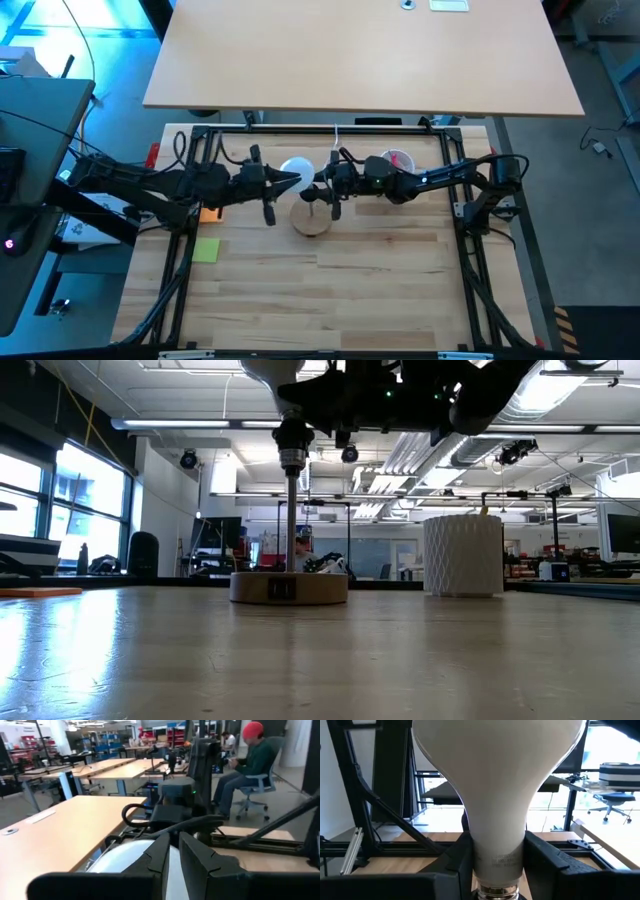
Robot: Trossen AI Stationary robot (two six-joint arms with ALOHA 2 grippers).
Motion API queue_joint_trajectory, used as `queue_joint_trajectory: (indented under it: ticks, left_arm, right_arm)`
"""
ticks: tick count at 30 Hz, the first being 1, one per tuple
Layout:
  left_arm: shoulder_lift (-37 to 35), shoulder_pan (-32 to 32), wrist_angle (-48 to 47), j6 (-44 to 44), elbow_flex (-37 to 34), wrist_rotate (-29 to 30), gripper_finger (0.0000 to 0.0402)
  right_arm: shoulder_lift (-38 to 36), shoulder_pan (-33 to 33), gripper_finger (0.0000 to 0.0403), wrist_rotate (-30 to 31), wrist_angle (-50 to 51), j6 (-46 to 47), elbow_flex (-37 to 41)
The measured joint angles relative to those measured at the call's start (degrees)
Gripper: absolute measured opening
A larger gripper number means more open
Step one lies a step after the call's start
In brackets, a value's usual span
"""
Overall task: Screw lightbulb
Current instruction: Insert the light bulb into the brown lamp
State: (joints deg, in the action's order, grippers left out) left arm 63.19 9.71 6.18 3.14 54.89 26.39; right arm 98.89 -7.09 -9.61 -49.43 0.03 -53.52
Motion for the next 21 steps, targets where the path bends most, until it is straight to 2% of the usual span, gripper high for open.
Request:
queue_joint_trajectory:
  ticks: [4, 6, 10, 13, 17, 21]
  left_arm:
    - [-2.4, 2.3, -1.7, 0.9, 0.0, 0.4, 0.0036]
    - [-3.7, 4.3, -2.0, 2.0, 0.0, 3.6, 0.0036]
    - [-5.0, 8.5, -4.2, 3.5, 0.0, 11.2, 0.0036]
    - [-5.2, 10.4, -4.7, 3.6, 0.0, 14.8, 0.0036]
    - [-4.2, 10.7, -4.7, 3.8, 0.0, 15.6, 0.0036]
    - [-2.3, 9.7, -2.0, 5.8, 0.0, 15.8, 0.0036]
  right_arm:
    - [0.0, 0.0, 0.0123, -0.3, 0.1, 1.3, 0.0]
    - [0.0, 0.0, 0.0123, -0.3, -0.9, 1.5, 0.5]
    - [0.0, -0.1, 0.0123, -0.4, -14.9, 4.6, 6.6]
    - [0.0, -0.9, 0.0123, 0.6, -23.9, 7.4, 10.9]
    - [0.1, -1.2, 0.0123, 0.1, -27.9, 8.5, 11.9]
    - [2.7, -0.2, 0.0123, -2.3, -28.8, 7.6, 8.9]
